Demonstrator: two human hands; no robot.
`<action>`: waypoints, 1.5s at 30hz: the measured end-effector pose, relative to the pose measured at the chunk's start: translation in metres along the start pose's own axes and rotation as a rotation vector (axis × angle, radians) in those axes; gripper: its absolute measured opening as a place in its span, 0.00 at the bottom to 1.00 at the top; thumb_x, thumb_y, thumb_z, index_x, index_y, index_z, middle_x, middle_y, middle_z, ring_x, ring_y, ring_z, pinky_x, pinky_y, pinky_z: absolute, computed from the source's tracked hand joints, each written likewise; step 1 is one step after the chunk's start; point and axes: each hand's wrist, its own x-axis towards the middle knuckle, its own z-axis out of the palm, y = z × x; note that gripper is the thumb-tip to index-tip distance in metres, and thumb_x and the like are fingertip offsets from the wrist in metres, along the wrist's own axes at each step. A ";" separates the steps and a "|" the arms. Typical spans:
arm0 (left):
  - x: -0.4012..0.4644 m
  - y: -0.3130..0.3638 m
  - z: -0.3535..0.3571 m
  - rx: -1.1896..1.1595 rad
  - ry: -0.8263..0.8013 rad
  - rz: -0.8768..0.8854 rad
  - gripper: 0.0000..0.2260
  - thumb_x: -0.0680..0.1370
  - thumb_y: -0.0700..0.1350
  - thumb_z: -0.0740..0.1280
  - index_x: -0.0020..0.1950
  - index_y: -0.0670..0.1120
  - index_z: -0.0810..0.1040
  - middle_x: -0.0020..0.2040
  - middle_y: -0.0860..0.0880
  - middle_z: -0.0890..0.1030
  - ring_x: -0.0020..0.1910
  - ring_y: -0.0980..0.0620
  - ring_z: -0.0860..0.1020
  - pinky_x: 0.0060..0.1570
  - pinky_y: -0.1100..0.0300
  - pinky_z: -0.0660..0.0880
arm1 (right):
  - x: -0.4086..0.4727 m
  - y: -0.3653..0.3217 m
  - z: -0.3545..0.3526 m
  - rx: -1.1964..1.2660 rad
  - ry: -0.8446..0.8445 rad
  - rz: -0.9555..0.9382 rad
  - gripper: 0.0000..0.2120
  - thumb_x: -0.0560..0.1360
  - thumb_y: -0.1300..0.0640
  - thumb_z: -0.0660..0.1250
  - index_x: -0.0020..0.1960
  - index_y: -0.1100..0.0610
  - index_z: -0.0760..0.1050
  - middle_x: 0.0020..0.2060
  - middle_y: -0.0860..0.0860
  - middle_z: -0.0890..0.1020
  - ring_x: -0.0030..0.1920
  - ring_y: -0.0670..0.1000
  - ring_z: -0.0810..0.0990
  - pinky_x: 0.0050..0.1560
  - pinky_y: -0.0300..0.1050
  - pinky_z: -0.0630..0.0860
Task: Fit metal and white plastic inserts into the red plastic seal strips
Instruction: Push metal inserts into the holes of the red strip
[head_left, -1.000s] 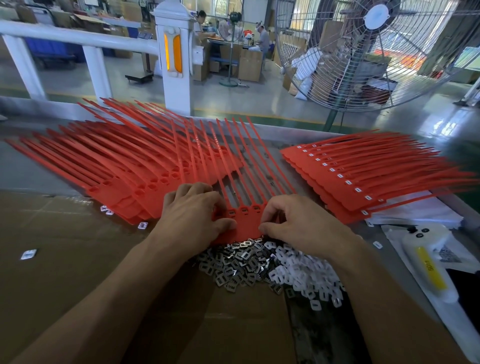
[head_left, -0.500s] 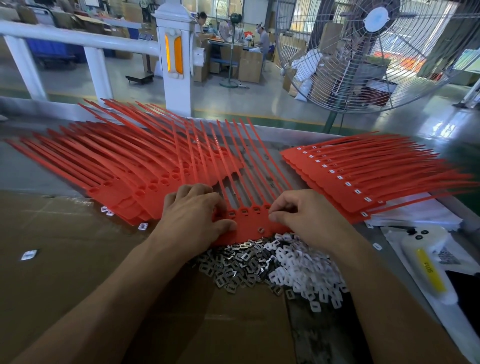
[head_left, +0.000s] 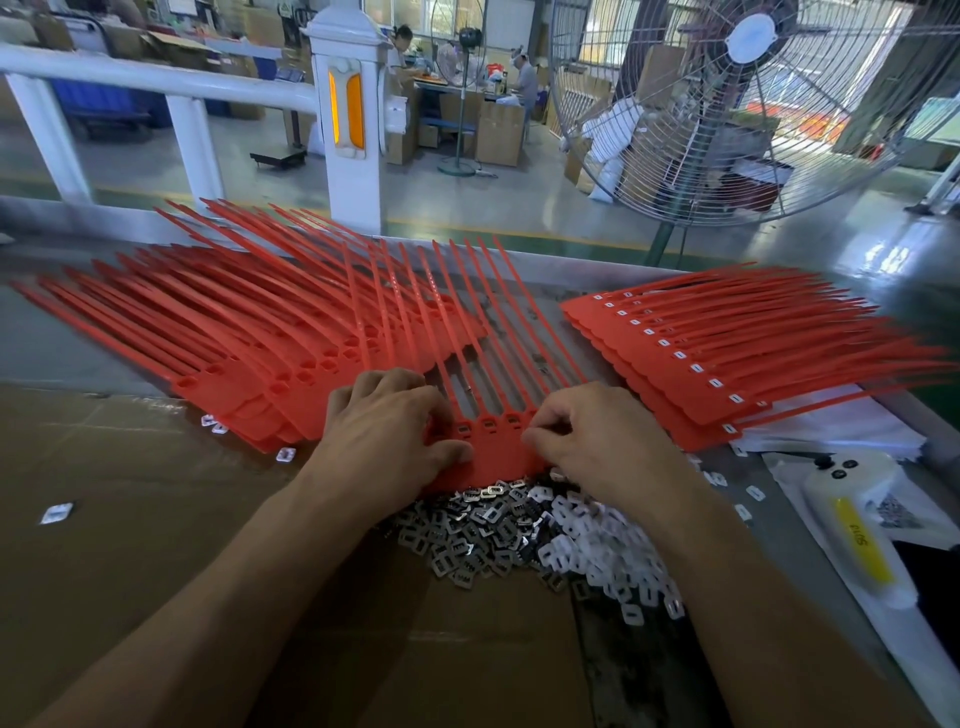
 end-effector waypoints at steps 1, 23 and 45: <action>0.000 0.000 0.000 -0.003 -0.001 0.001 0.18 0.74 0.67 0.68 0.59 0.62 0.78 0.73 0.57 0.67 0.73 0.53 0.58 0.71 0.49 0.53 | 0.002 0.006 -0.002 0.063 0.053 0.036 0.07 0.78 0.48 0.72 0.44 0.48 0.85 0.34 0.41 0.84 0.34 0.41 0.81 0.37 0.42 0.77; 0.001 -0.001 0.000 -0.003 -0.006 -0.004 0.19 0.74 0.68 0.67 0.61 0.62 0.78 0.74 0.57 0.67 0.74 0.52 0.57 0.72 0.49 0.52 | 0.031 0.050 0.006 0.188 0.174 0.292 0.07 0.81 0.52 0.70 0.46 0.52 0.82 0.38 0.45 0.82 0.38 0.42 0.78 0.35 0.39 0.68; 0.001 -0.001 0.001 -0.008 -0.002 -0.011 0.19 0.74 0.68 0.68 0.61 0.62 0.77 0.73 0.58 0.67 0.74 0.53 0.57 0.71 0.49 0.52 | 0.033 0.050 0.010 0.239 0.248 0.337 0.04 0.77 0.52 0.75 0.44 0.49 0.83 0.37 0.42 0.81 0.40 0.41 0.78 0.40 0.44 0.72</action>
